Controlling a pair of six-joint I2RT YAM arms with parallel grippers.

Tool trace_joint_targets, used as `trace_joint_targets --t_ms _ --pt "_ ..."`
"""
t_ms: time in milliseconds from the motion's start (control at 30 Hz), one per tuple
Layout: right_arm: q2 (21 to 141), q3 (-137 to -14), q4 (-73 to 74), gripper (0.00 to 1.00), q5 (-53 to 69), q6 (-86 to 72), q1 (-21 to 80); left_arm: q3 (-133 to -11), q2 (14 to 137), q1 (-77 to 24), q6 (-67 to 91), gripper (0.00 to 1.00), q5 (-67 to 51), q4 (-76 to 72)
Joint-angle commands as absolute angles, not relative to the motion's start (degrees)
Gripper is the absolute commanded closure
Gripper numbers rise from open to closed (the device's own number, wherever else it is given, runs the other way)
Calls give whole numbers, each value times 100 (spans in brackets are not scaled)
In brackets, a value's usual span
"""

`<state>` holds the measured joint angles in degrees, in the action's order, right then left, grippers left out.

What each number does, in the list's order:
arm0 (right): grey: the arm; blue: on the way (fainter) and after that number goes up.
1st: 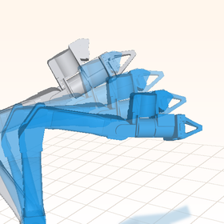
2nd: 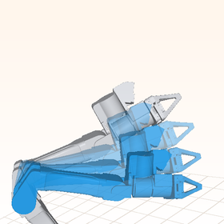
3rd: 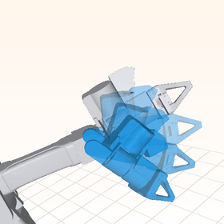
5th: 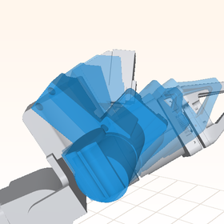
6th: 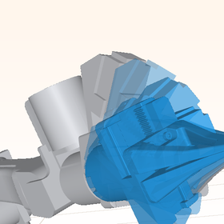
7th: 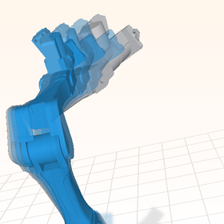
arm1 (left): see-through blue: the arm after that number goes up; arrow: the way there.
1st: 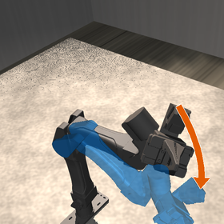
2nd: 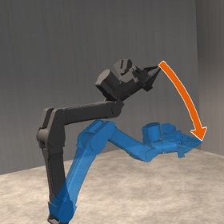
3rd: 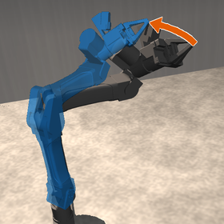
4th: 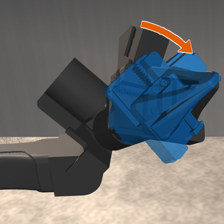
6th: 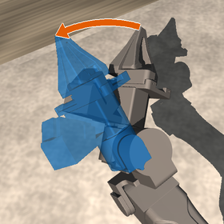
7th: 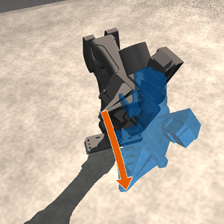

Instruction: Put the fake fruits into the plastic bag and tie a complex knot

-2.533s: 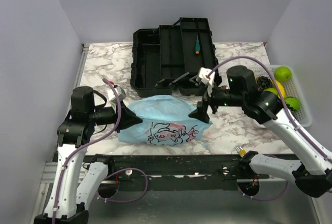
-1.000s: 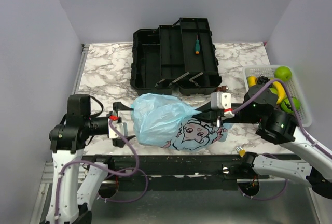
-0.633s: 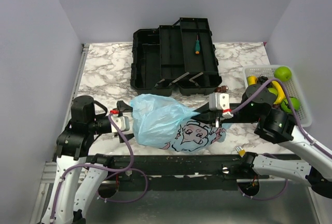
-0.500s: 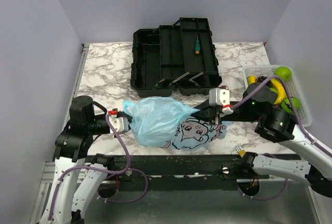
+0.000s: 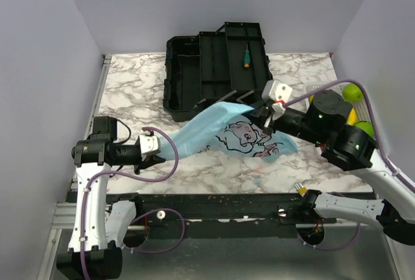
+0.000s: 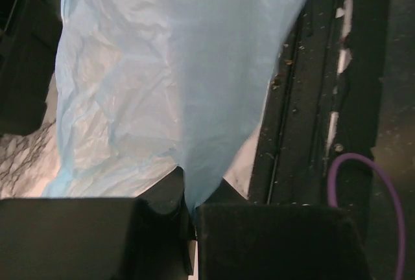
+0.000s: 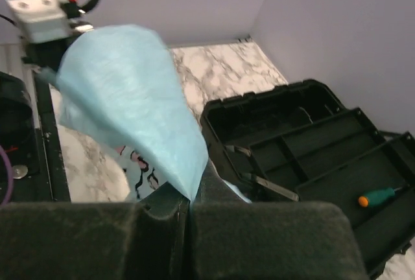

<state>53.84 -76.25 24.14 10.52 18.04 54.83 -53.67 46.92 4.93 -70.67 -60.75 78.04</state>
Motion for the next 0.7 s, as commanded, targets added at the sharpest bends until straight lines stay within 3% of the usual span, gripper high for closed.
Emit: trace_joint_targets --t_ms 0,133,233,300,467,500,600,667 --pt "6072 -8099 3082 99 461 1466 5411 -5802 4470 321 -7086 100 -7087 8908" --pt "7070 -8882 3936 99 1829 555 4729 -6129 4271 35 -3907 100 -7365 7177" --pt "7777 -9101 3999 99 4173 -672 2987 -6201 4188 51 -1573 100 -6671 5594" --pt "8414 -9273 4151 99 5146 -1037 2411 -6229 4277 149 -981 100 -6176 5083" --pt "8941 -9069 3701 99 4780 -954 2362 -6275 4901 299 -431 100 -5037 5009" --pt "9030 -9057 3705 99 4672 -872 2359 -6255 4997 305 -422 91 -4728 5045" --pt "9169 -8867 3575 99 4459 -1007 2357 -6119 4884 377 -1076 50 -4483 5063" --pt "9019 -8516 3116 99 4309 -1370 2364 -5905 4305 378 -2115 9 -4788 4849"
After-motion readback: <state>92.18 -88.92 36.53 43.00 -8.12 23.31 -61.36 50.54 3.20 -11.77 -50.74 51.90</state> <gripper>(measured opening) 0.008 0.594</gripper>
